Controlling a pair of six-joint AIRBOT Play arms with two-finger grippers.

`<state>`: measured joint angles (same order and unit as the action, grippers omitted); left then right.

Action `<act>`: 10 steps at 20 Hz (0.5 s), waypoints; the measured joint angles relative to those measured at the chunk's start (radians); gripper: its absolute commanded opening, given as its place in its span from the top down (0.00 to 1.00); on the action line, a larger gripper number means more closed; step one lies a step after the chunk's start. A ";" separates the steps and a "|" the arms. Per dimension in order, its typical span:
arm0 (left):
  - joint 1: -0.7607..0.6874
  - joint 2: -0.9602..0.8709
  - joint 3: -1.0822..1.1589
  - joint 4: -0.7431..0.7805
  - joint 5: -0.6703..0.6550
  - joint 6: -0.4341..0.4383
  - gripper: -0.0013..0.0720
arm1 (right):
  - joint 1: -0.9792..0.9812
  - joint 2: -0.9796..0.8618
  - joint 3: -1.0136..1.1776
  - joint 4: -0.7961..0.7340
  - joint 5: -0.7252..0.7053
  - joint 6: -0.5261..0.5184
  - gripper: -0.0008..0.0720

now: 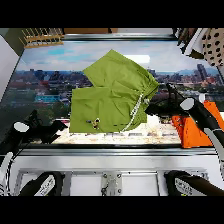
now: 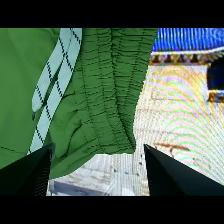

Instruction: Fold the clothes and pants, and hang the long-sleeved shirts on hangers.

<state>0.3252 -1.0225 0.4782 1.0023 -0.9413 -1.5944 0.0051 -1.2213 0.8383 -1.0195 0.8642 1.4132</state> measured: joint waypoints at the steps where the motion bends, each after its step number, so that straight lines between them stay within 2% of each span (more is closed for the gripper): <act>1: 0.000 -0.020 -0.009 -0.028 0.015 0.012 0.05 | -0.001 0.000 0.000 0.004 0.000 0.000 0.15; 6: -0.005 -0.127 -0.024 -0.182 0.067 0.098 0.05 | -0.002 0.000 0.000 0.029 0.000 0.000 0.15; 10: -0.074 -0.149 -0.027 -0.230 0.136 0.125 0.05 | -0.002 0.000 0.000 0.035 0.000 0.000 0.15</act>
<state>0.2516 -1.1717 0.4515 0.7723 -0.8051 -1.4696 0.0032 -1.2209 0.8383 -0.9844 0.8646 1.4132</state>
